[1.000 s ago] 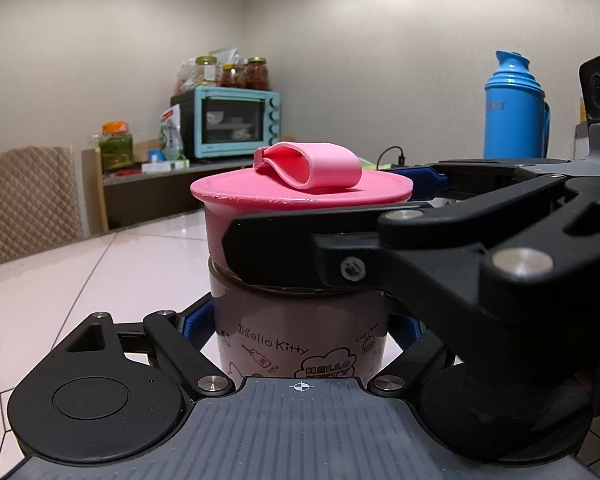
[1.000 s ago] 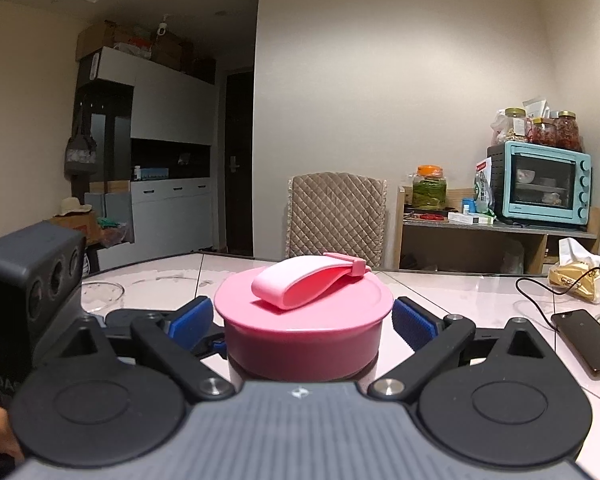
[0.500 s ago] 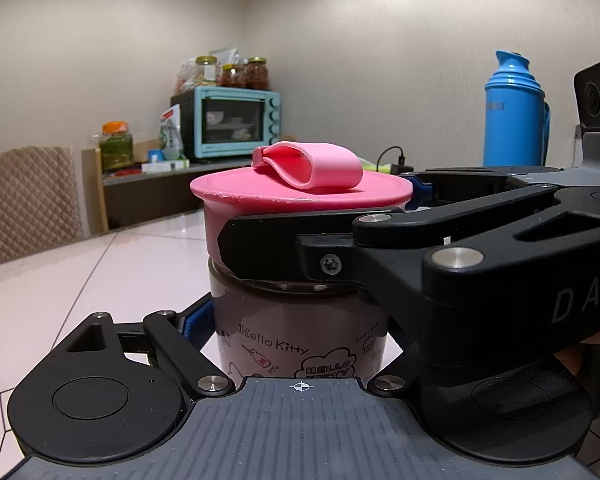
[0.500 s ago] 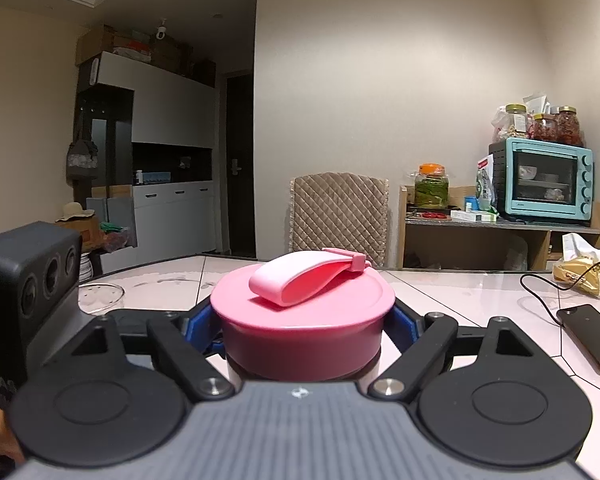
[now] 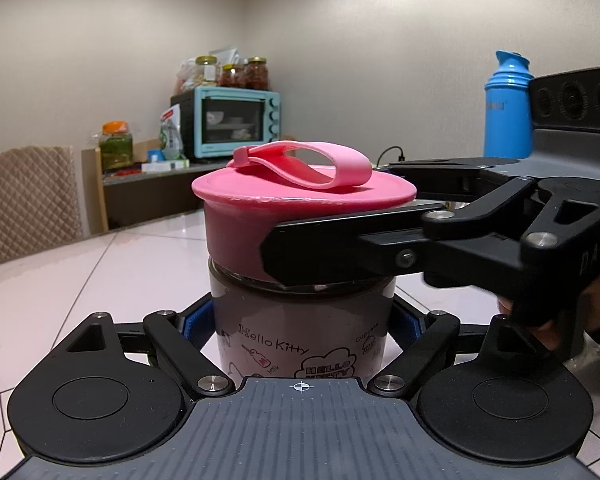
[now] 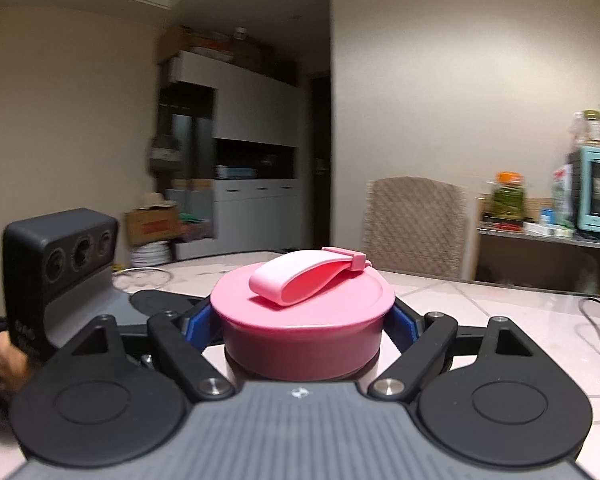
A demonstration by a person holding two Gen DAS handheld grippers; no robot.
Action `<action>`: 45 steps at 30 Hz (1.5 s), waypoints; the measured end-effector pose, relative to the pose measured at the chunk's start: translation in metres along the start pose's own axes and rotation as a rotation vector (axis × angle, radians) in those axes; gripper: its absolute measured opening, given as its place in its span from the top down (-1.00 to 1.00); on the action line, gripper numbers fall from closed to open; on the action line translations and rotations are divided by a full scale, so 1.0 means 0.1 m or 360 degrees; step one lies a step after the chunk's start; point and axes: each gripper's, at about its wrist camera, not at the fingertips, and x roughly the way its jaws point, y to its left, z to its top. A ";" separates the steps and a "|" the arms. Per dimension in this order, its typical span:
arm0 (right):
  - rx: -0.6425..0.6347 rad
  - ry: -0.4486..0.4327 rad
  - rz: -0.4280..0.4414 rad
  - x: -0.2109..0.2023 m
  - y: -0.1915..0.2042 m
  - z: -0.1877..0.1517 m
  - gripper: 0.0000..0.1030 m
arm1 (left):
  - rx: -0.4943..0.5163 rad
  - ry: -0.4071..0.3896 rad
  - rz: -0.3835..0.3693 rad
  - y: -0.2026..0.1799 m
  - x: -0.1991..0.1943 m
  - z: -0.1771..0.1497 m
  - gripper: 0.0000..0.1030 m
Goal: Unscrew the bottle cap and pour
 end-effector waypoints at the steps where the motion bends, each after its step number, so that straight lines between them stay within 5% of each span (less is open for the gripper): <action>1: -0.0001 0.0004 0.0046 0.00 -0.05 0.00 -0.65 | 0.0000 0.0000 0.0000 0.00 0.00 0.00 -0.75; 8: -0.0040 0.0000 0.0296 -0.01 -0.29 0.02 -0.65 | 0.0002 0.0000 0.0000 0.00 0.00 0.00 -0.75; 18: -0.0035 -0.0006 0.0305 0.00 -0.27 0.06 -0.66 | 0.0002 0.0000 0.0001 -0.01 0.00 0.00 -0.75; 25: 0.0024 0.0015 0.0168 -0.09 -0.20 0.01 -0.78 | 0.0000 0.0000 0.0000 -0.03 0.00 0.00 -0.75; 38: 0.0041 -0.0029 -0.0351 -0.22 0.31 0.01 -0.92 | -0.0001 0.0000 -0.0001 -0.01 0.00 0.00 -0.75; 45: 0.0000 -0.0018 -0.0459 -0.10 0.47 -0.02 -0.92 | 0.0000 0.0000 -0.0001 -0.02 0.00 0.00 -0.75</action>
